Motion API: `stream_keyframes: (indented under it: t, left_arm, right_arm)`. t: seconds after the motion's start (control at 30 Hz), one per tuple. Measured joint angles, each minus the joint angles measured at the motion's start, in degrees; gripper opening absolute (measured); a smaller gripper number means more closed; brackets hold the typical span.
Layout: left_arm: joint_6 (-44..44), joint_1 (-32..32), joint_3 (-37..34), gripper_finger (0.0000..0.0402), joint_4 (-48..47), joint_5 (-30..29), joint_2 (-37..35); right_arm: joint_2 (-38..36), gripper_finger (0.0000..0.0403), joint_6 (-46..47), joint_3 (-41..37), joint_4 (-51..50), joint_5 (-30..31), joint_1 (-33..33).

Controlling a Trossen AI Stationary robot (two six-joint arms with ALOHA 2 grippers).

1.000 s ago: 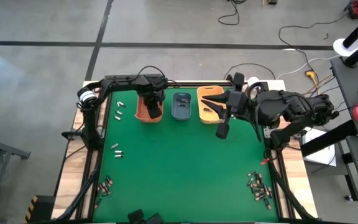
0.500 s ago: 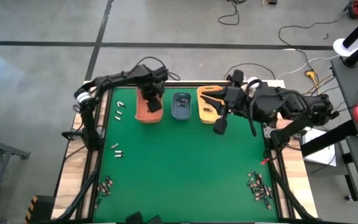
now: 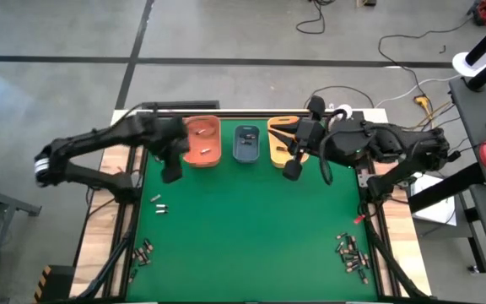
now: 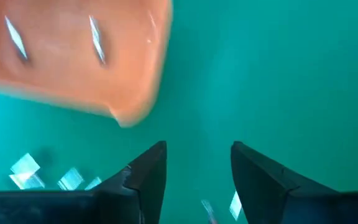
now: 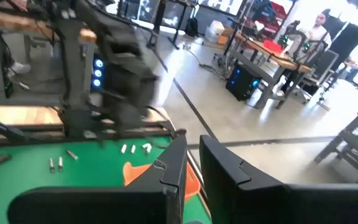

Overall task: Sort batteries
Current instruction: Put the silver battery into the orange bin

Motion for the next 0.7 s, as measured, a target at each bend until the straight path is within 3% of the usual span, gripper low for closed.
stream_keyframes:
  t: [0.17, 0.33, 0.5, 0.7]
  left_arm:
    - [-15.8, -10.1, -6.7, 0.0157, -3.4, 0.3, -4.5]
    - [-27.6, -15.6, -12.4, 0.0157, -1.3, 0.3, -3.5]
    - [-32.2, -16.7, -19.3, 0.0157, 0.9, 0.3, -1.4]
    - [-31.9, -16.9, -21.7, 0.0157, 4.7, 1.4, 0.0]
  right_arm:
    - [0.3, 0.0038, 0.6, -1.2, 0.1, 0.1, -1.5]
    - [0.8, 0.0038, -0.8, -2.1, 0.1, 0.0, -3.5]
    - [0.8, 0.0038, -0.9, -3.0, 0.1, 0.1, -4.8]
    - [0.8, 0.0038, 0.4, -3.1, 0.1, 0.0, -4.8]
